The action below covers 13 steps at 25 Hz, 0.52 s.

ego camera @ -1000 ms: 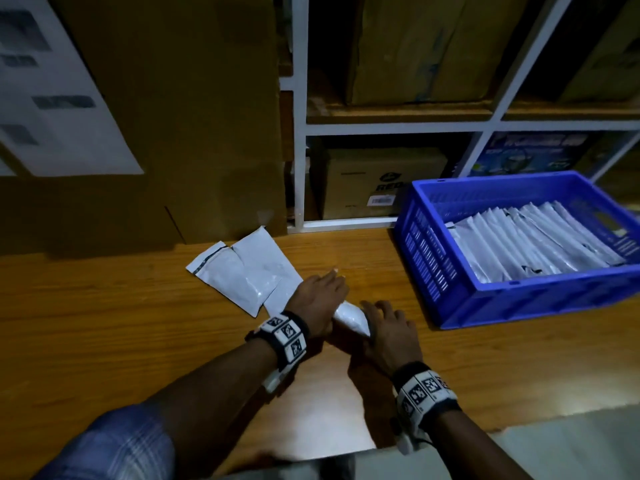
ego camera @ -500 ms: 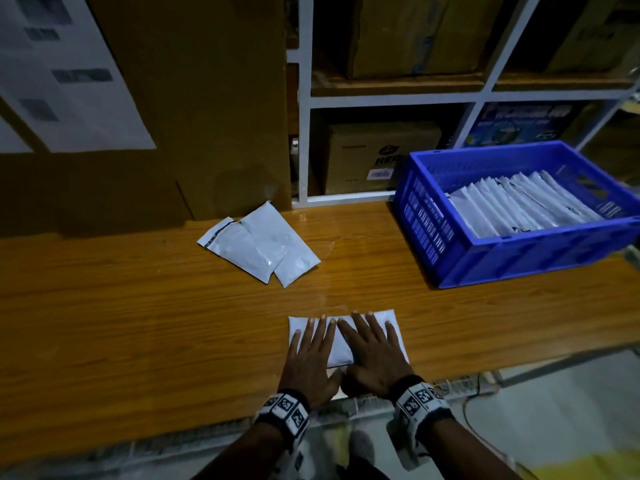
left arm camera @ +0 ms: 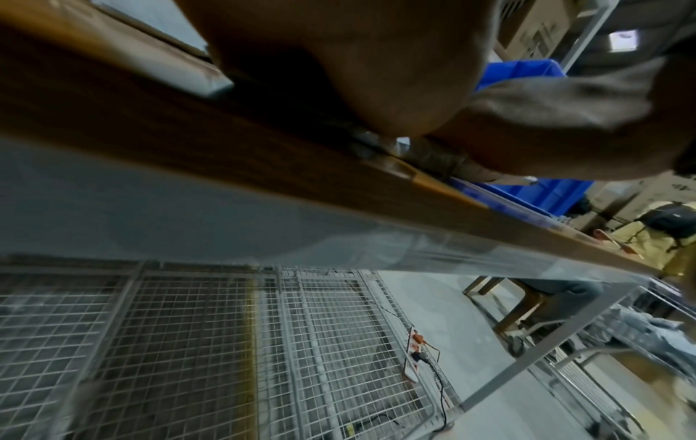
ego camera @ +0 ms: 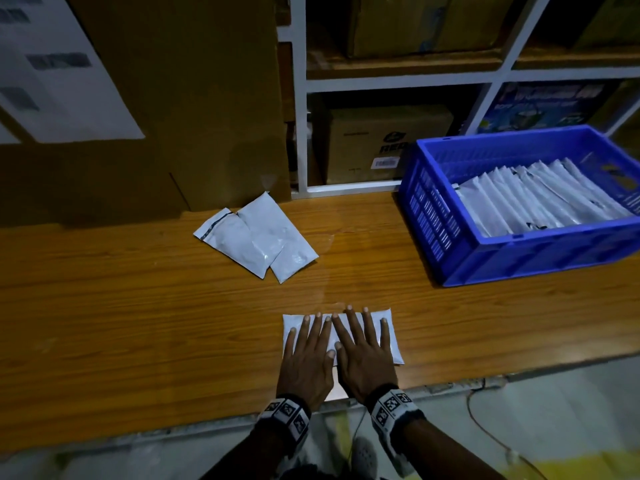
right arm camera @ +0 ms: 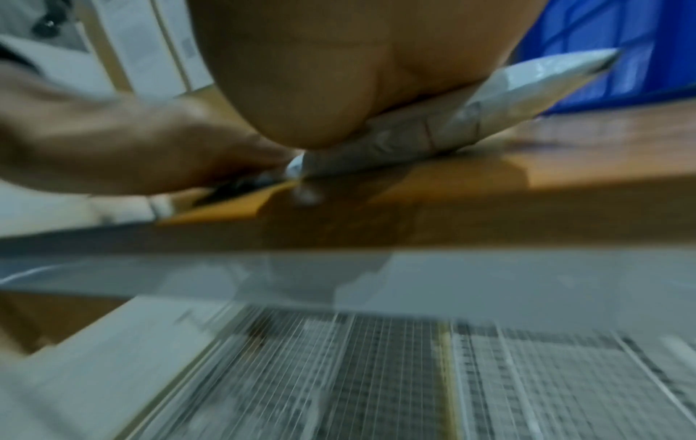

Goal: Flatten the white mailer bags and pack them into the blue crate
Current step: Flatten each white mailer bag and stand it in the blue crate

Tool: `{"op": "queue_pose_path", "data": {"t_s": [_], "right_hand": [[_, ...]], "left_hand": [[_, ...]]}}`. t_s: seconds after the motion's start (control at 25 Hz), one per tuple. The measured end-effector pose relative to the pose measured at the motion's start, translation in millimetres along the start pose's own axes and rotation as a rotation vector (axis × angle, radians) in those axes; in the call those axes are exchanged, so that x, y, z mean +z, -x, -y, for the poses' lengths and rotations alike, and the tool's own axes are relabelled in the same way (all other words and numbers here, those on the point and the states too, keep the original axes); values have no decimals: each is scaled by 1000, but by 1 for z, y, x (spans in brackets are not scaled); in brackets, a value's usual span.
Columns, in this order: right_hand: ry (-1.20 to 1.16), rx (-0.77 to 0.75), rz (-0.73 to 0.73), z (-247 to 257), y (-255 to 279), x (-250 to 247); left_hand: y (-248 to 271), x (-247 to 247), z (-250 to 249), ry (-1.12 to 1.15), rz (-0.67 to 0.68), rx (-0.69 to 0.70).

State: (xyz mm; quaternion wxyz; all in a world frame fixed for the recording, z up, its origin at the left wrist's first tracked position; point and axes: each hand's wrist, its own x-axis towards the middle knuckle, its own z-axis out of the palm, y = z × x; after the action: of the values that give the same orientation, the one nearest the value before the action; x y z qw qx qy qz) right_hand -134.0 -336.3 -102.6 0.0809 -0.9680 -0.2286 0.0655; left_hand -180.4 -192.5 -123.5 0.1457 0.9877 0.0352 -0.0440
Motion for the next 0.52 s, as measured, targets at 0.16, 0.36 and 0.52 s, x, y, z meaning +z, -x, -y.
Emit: {"op": "queue_pose_path", "data": {"t_s": [0.16,0.36,0.52], "right_hand": [[-19,17,57,-4,-4,9],[-59,-20,138,-15,-13,9],[-80,-40,189,-18,-15,6]], "left_hand": [[0,1,0,-12,-13,-8],[-7,2,4,-27,-1,11],[-10,-8,3,-50,-17,15]]}}
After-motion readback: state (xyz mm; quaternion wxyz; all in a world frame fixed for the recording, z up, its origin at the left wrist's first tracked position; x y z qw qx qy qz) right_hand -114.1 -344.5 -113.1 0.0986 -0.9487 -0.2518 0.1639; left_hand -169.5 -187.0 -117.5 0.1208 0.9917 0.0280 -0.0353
